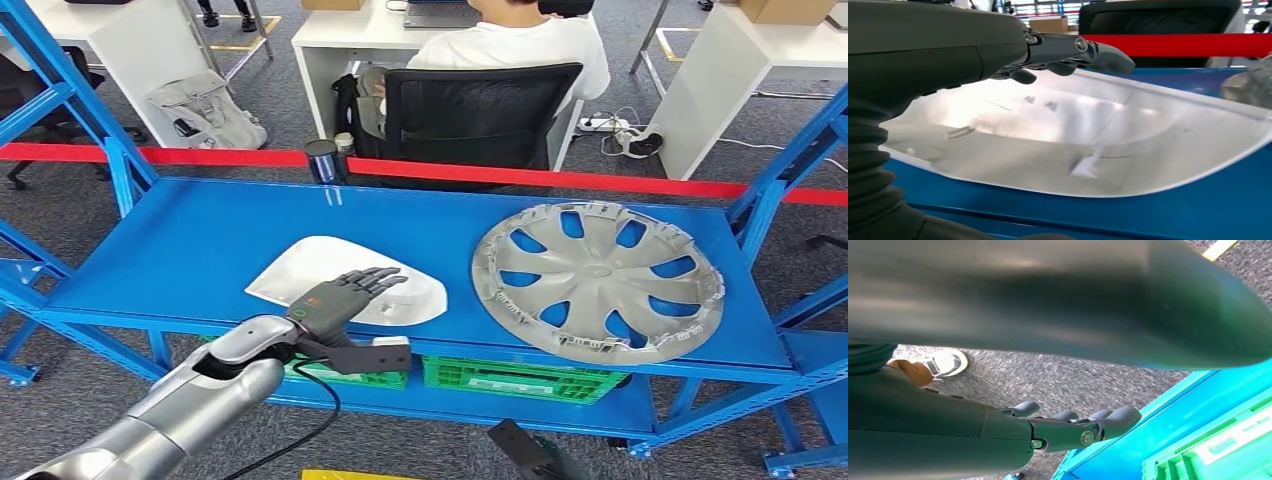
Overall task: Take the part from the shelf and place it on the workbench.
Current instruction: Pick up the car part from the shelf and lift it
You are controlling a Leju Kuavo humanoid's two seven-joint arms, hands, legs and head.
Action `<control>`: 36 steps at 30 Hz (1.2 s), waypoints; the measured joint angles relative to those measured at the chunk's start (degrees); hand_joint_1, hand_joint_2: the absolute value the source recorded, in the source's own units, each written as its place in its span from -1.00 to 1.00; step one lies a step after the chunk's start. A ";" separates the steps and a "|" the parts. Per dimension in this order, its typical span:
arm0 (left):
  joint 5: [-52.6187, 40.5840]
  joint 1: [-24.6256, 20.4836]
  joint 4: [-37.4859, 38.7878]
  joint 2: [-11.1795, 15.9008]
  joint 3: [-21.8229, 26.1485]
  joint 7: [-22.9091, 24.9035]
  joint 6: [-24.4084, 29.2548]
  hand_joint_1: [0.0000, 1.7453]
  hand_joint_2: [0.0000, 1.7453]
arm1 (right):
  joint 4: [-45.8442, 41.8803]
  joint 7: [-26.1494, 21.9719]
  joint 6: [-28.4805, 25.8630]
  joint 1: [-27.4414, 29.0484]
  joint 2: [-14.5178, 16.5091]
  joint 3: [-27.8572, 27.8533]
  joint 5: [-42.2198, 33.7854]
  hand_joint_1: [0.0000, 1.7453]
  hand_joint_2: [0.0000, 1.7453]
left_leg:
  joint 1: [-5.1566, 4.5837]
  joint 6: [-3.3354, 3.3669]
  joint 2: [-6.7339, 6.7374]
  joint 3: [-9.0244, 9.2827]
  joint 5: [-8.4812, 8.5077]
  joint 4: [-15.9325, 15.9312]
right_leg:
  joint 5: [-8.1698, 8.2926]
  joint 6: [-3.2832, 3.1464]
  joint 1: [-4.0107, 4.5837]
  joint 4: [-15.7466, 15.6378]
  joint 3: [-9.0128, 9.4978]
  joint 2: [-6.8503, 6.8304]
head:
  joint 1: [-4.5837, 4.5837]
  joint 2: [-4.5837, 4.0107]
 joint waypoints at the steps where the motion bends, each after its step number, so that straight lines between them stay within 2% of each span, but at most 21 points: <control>1: -0.20 -0.10 0.16 0.18 0.08 0.12 0.13 -1.00 1.00 | 0.00 -0.01 0.09 0.00 0.00 0.00 -0.03 -1.00 -1.00 | 0.00 0.00 0.00 0.00 0.00 0.00 | 0.00 0.00 0.00 0.00 0.00 0.00 | 0.00 0.00; 18: -2.87 -3.69 5.04 1.19 1.40 1.69 2.10 -1.00 1.00 | 0.00 -1.03 -0.07 -0.01 0.00 0.00 -1.85 -1.00 -1.00 | 0.00 0.00 0.00 0.00 0.00 0.00 | 0.00 0.00 0.00 0.00 0.00 0.00 | 0.01 0.01; 36: -4.07 -5.40 5.42 2.38 3.67 3.16 3.16 -1.00 1.00 | 0.00 -1.08 -0.25 -0.04 0.00 0.00 -2.65 -1.00 -1.00 | 0.00 -0.01 0.00 0.00 0.00 0.00 | 0.00 0.00 0.00 0.00 0.00 0.00 | 0.00 0.00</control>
